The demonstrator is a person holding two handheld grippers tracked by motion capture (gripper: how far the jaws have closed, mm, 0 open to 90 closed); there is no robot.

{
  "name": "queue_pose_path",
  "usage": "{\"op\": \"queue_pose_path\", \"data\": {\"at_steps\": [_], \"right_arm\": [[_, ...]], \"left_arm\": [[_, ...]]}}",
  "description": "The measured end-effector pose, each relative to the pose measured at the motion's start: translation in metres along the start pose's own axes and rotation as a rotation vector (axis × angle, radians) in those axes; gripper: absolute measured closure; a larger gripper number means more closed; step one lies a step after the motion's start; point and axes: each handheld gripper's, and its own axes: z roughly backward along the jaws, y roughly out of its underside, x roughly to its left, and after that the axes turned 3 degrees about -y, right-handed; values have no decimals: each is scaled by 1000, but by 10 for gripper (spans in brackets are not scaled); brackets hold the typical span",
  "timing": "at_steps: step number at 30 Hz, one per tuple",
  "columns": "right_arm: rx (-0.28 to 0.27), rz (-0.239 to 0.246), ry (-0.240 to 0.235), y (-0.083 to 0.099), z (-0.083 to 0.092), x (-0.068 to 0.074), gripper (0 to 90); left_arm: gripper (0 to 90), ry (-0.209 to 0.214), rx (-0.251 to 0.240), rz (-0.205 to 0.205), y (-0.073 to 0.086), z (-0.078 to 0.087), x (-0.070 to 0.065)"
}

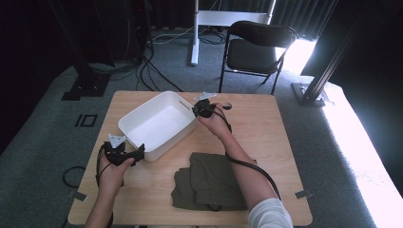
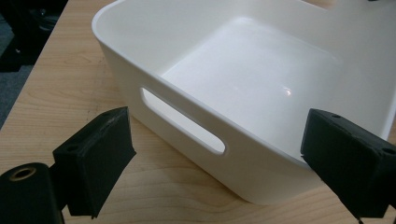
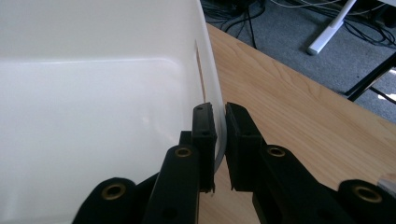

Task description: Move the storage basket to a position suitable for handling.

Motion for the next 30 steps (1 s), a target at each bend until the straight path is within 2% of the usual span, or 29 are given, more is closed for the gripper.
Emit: {"op": "queue_pose_path", "data": {"at_steps": [9,10,18,20,22,23,25,26,27,30], "right_arm": [[5,-16,20,9,12,-1,831],[4,-31,23,13,17,-2,829],[16,-55,46,25,35,-10,831],[14,-61,48,29,40,-14,833],[11,-72,44,32,43,-17,831],[10,-78,39,34,47,-19,834],[10,-76,42,35,48,-20,834],[12,-67,51,36,51,-21,835],[12,-67,51,36,51,-21,835],[7,-61,57,39,54,-21,836]], "left_arm": [[105,7,4,24,0,-6,-5],[105,10,5,23,0,-7,-6],[106,31,9,9,-3,-14,-15],[164,39,0,4,-3,-16,-17],[166,34,0,-8,-5,-19,-21],[180,60,0,-21,-5,-20,-22],[204,60,0,-21,-5,-20,-22],[336,144,-7,-5,-5,-25,-24],[378,144,-7,-5,-5,-25,-24],[407,122,1,-17,-7,-27,-31]]}}
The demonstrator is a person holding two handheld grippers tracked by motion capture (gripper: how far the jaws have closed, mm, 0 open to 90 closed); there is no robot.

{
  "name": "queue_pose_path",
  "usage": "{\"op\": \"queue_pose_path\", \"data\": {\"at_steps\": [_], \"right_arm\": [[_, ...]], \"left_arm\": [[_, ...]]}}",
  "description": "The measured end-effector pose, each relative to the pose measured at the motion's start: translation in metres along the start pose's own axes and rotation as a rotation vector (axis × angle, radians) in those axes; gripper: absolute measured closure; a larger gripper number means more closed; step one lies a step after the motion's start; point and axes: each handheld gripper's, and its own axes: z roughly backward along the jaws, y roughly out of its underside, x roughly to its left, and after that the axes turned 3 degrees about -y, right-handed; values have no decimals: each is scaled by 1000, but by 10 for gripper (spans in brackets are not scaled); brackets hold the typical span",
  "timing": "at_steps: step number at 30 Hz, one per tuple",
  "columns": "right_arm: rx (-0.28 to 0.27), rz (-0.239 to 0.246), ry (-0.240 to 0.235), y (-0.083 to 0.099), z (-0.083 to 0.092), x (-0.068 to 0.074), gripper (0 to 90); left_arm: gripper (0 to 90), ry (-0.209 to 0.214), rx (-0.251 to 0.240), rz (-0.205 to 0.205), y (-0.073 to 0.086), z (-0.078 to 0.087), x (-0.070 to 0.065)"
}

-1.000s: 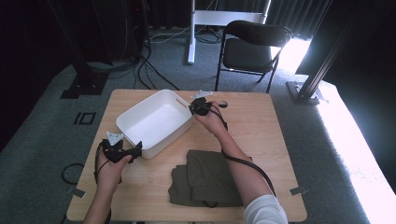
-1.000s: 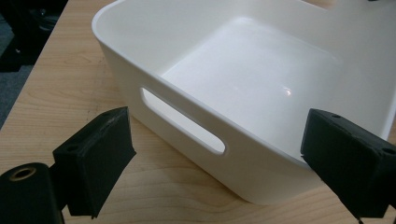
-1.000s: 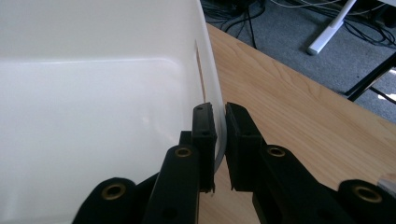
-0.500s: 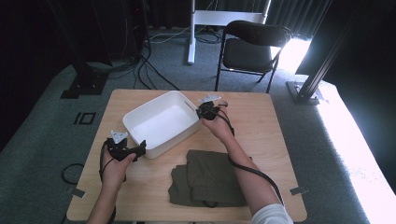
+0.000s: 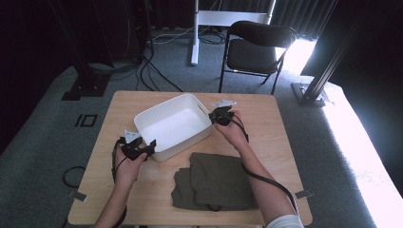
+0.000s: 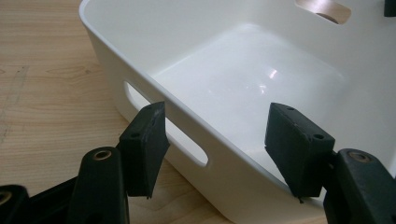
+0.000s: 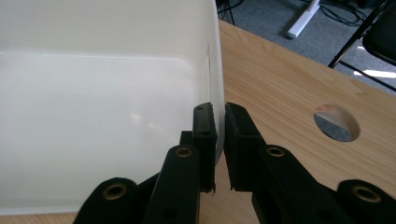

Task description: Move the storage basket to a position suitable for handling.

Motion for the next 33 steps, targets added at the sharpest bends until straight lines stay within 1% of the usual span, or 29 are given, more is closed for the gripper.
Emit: {"op": "queue_pose_path", "data": {"at_steps": [1,2,4,6,12,17,18,19,20,25,26,29,30,33], "right_arm": [[0,0,0,0,0,0,836],[-3,3,4,1,1,0,838],[-2,2,8,2,2,-1,840],[-4,-7,9,3,5,-3,840],[3,-13,22,7,11,-8,841],[4,-36,30,12,18,-13,841],[3,-41,36,14,21,-15,841],[3,-41,36,14,21,-15,841],[5,-52,40,16,24,-18,841],[7,-60,57,21,30,-24,841],[6,-78,59,24,34,-28,843],[3,-89,63,27,38,-32,850],[8,-113,66,29,43,-35,852],[12,-114,77,32,46,-38,853]], "left_arm": [[412,0,0,0,0,0,0],[414,-11,7,-13,-1,-1,-2],[418,-13,8,-13,-2,-1,-3],[443,-22,4,-13,-3,-3,-6],[481,-18,-4,-8,-5,-8,-10],[507,-19,-2,-23,-9,-12,-17],[507,-12,-1,-28,-10,-14,-20],[511,-12,-1,-28,-10,-14,-20],[513,-9,4,-37,-12,-16,-23],[521,6,3,-46,-15,-22,-29],[524,13,0,-52,-16,-25,-32],[524,22,-2,-55,-18,-28,-35],[525,32,-1,-61,-19,-30,-38],[524,44,-2,-66,-20,-33,-42]]}}
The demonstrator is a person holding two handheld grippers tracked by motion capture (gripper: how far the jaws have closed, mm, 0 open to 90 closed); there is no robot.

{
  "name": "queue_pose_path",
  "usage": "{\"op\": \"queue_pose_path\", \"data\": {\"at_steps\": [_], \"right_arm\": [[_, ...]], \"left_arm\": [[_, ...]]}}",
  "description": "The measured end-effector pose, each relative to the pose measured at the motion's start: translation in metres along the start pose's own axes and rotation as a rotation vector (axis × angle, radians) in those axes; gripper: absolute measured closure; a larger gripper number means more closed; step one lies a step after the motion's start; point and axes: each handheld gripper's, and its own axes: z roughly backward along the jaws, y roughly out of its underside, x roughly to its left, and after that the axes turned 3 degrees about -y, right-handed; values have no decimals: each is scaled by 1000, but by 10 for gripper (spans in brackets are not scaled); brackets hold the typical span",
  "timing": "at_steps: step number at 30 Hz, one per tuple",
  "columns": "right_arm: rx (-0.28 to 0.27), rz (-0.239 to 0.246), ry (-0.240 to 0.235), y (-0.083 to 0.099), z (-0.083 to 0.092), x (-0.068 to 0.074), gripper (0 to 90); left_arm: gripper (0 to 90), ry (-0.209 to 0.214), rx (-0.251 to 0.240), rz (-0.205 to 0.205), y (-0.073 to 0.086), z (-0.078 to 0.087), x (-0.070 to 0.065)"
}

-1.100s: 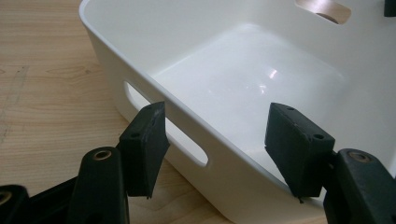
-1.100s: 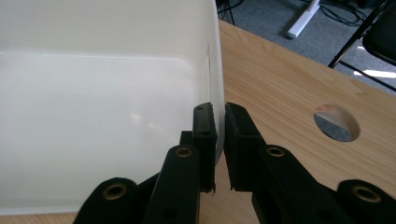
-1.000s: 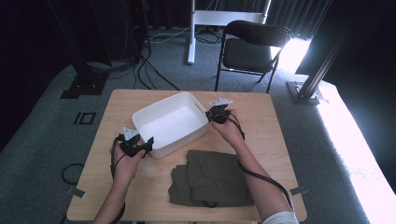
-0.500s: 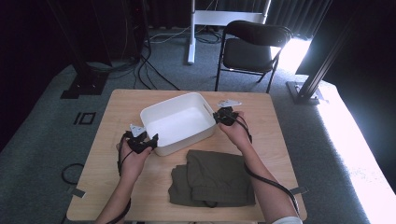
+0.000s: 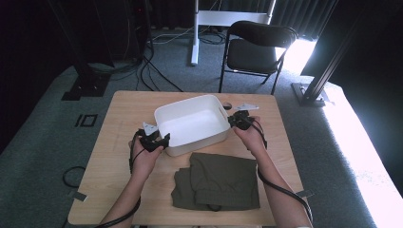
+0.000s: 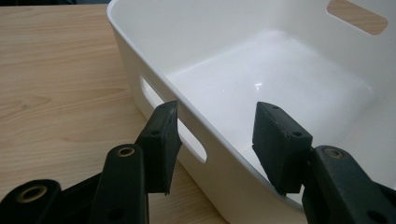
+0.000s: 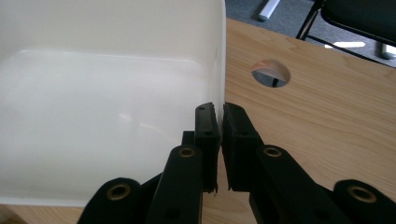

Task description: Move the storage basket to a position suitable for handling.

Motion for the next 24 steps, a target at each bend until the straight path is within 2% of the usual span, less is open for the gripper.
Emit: {"op": "queue_pose_path", "data": {"at_steps": [2,6,10,12,13,20,24], "right_arm": [[3,6,14,2,3,-3,853],[-7,-18,15,9,10,-11,850],[-12,-28,27,15,17,-19,847],[-12,-38,38,18,21,-23,849],[-10,-62,41,21,25,-29,849],[-10,-91,59,29,36,-38,847],[-19,-123,60,36,44,-45,845]], "left_arm": [[524,7,1,-6,-2,-3,-3],[525,17,-3,-30,-5,-9,-10],[531,31,16,-46,-8,-17,-18],[526,57,14,-41,-8,-22,-21],[528,75,13,-33,-9,-25,-25],[540,86,13,-53,-14,-34,-36],[549,95,10,-61,-18,-41,-41]]}}
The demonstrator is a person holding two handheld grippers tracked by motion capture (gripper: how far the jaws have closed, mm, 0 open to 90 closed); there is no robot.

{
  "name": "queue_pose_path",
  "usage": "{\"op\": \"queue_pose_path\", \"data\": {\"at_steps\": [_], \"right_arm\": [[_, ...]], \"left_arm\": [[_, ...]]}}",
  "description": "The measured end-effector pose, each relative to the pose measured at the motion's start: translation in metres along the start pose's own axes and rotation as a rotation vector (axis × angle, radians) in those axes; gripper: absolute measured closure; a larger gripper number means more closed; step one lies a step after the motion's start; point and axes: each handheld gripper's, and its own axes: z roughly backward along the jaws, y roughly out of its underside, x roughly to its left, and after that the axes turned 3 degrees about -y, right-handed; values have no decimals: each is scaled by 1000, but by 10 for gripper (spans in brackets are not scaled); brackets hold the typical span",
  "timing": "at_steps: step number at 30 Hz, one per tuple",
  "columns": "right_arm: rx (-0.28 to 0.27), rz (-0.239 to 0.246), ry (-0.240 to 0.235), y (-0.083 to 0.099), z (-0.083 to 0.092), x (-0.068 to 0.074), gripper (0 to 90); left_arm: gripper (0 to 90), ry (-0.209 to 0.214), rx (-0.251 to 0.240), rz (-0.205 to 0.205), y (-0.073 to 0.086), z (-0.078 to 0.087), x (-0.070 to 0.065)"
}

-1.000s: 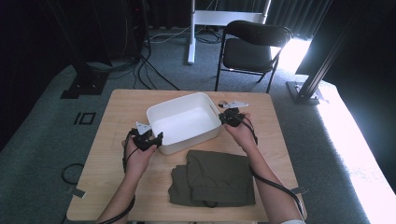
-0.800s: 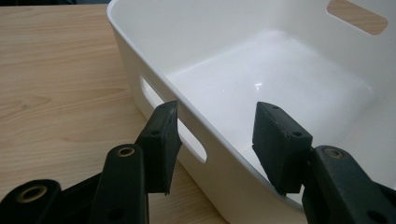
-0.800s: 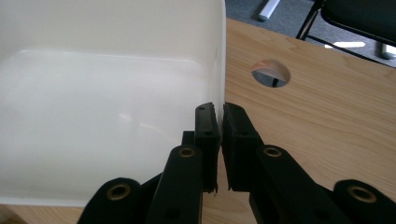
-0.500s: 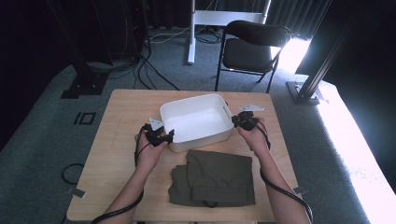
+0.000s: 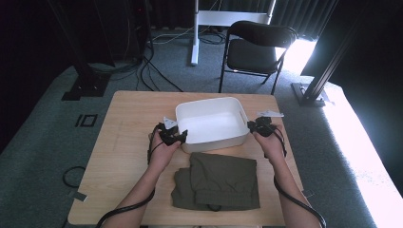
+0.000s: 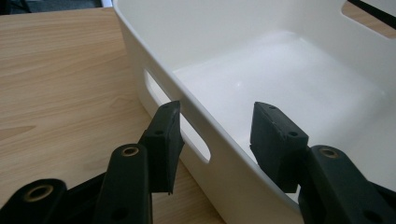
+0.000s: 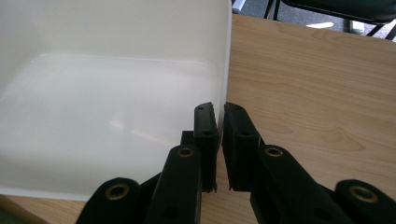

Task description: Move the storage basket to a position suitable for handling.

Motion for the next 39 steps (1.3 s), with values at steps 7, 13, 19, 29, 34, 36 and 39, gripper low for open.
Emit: {"op": "queue_pose_path", "data": {"at_steps": [7,13,19,29,34,36,39], "right_arm": [[-16,-42,9,9,10,-9,842],[-15,-60,17,14,18,-15,839],[-21,-79,16,21,28,-19,833],[-33,-102,18,30,40,-22,837],[-42,-109,10,34,46,-21,841],[-41,-109,16,35,47,-20,841],[-42,-101,23,36,47,-18,840]], "left_arm": [[563,1,-6,-26,-8,-14,-6],[579,13,-24,-39,-14,-27,-9],[601,8,-15,-73,-22,-38,-13],[651,8,-28,-75,-35,-55,-11],[657,10,-16,-70,-37,-58,-12],[656,11,-15,-67,-37,-58,-12],[656,14,-9,-71,-36,-55,-12]]}}
